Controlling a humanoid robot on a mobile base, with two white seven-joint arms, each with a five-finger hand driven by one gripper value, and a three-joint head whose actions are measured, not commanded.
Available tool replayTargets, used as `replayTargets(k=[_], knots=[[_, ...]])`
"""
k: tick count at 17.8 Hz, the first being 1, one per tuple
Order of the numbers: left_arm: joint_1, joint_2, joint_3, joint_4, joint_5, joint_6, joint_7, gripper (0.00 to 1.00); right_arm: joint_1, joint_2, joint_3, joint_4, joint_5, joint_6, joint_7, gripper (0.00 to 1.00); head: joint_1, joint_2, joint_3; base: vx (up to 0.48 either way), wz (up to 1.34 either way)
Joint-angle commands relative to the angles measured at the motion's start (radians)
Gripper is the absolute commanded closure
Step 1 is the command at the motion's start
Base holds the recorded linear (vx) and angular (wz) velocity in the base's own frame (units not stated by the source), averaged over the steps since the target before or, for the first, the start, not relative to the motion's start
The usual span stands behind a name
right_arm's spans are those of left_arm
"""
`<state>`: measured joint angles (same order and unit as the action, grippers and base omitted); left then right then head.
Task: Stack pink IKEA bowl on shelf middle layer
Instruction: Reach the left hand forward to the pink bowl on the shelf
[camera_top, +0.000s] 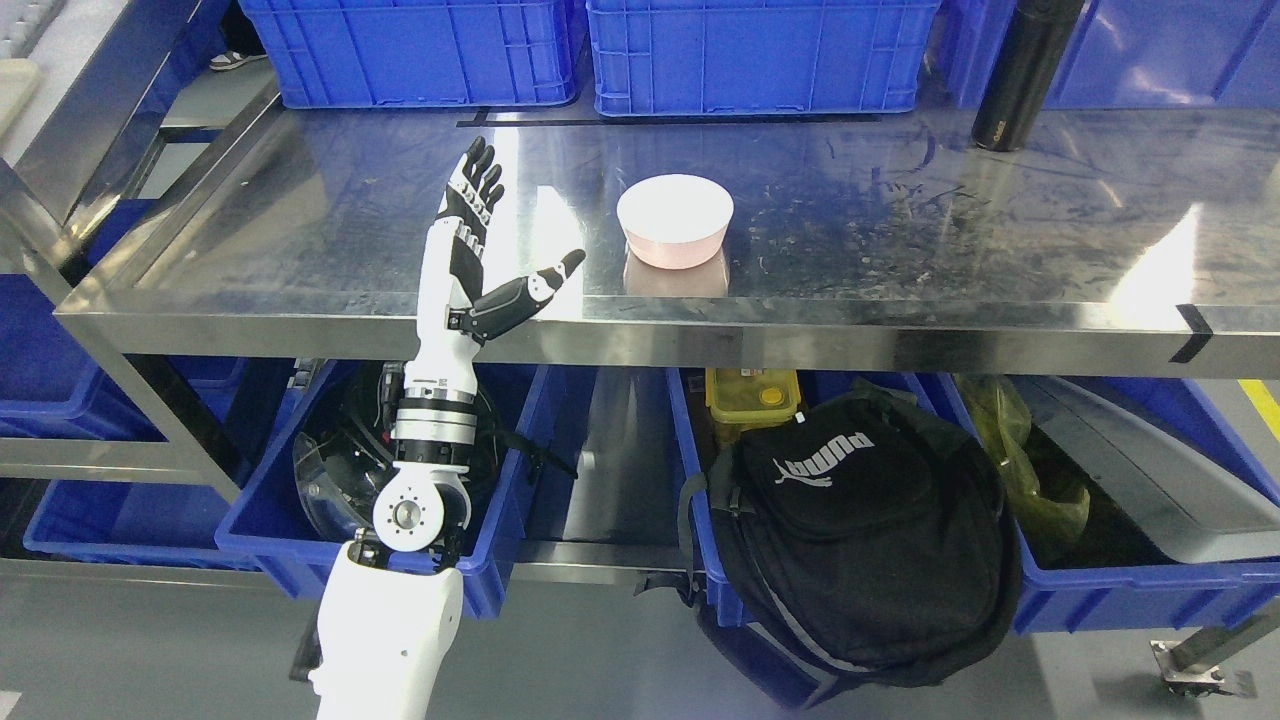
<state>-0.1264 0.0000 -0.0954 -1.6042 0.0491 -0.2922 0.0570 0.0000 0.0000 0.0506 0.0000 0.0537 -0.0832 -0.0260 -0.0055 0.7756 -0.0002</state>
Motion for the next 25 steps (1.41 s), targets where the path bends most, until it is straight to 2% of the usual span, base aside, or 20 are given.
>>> replayTargets(k=[1, 4, 5, 7, 8, 11, 12, 15, 17, 19, 20, 23, 25], knots=[[0.004, 0.017, 0.025, -0.01, 0.0, -0.019, 0.0, 0.0, 0.023, -0.017, 0.0, -0.017, 0.0, 0.0, 0.0, 0.0, 0.0, 0.0, 0.0, 0.0, 0.0], [-0.044, 0.026, 0.022, -0.007, -0.015, -0.036, -0.006, 0.0, 0.023, -0.017, 0.0, -0.017, 0.0, 0.0, 0.0, 0.0, 0.0, 0.0, 0.0, 0.0, 0.0], [-0.068, 0.099, 0.019, -0.005, -0.062, -0.03, -0.017, 0.0, 0.023, -0.017, 0.0, -0.017, 0.0, 0.0, 0.0, 0.0, 0.0, 0.0, 0.0, 0.0, 0.0], [-0.117, 0.236, 0.006, 0.003, -0.248, -0.012, -0.11, 0.0, 0.023, -0.017, 0.0, -0.017, 0.0, 0.0, 0.0, 0.0, 0.0, 0.0, 0.0, 0.0, 0.0], [-0.169, 0.295, 0.005, 0.004, -0.39, 0.02, -0.244, 0.0, 0.023, -0.017, 0.0, -0.017, 0.0, 0.0, 0.0, 0.0, 0.0, 0.0, 0.0, 0.0, 0.0], [-0.332, 0.38, 0.002, 0.003, -0.624, 0.086, -0.622, 0.0, 0.023, -0.017, 0.0, -0.017, 0.0, 0.0, 0.0, 0.0, 0.0, 0.0, 0.0, 0.0, 0.0], [-0.363, 0.387, -0.015, 0.003, -0.673, 0.093, -0.669, 0.01, 0.023, -0.017, 0.0, -0.017, 0.0, 0.0, 0.0, 0.0, 0.0, 0.0, 0.0, 0.0, 0.01], [-0.452, 0.385, -0.092, 0.003, -0.718, 0.1, -0.681, 0.05, 0.023, -0.017, 0.0, -0.017, 0.0, 0.0, 0.0, 0.0, 0.0, 0.0, 0.0, 0.0, 0.0], [-0.505, 0.365, -0.115, 0.01, -0.751, 0.117, -0.726, 0.0, 0.023, -0.017, 0.0, -0.017, 0.0, 0.0, 0.0, 0.0, 0.0, 0.0, 0.0, 0.0, 0.0], [-0.528, 0.263, -0.124, 0.023, -0.758, 0.114, -0.752, 0.0, 0.023, -0.017, 0.0, -0.017, 0.0, 0.0, 0.0, 0.0, 0.0, 0.0, 0.0, 0.0, 0.0], [-0.53, 0.235, -0.13, 0.023, -0.761, 0.116, -0.767, 0.0, 0.023, -0.017, 0.0, -0.017, 0.0, 0.0, 0.0, 0.0, 0.0, 0.0, 0.0, 0.0, 0.0], [-0.568, 0.229, -0.239, 0.042, -0.932, 0.151, -1.0, 0.0, 0.023, -0.017, 0.0, -0.017, 0.0, 0.0, 0.0, 0.0, 0.0, 0.0, 0.0, 0.0, 0.0], [-0.575, 0.207, -0.25, 0.087, -0.972, 0.153, -1.022, 0.01, 0.023, -0.017, 0.0, -0.017, 0.0, 0.0, 0.0, 0.0, 0.0, 0.0, 0.0, 0.001, -0.01]])
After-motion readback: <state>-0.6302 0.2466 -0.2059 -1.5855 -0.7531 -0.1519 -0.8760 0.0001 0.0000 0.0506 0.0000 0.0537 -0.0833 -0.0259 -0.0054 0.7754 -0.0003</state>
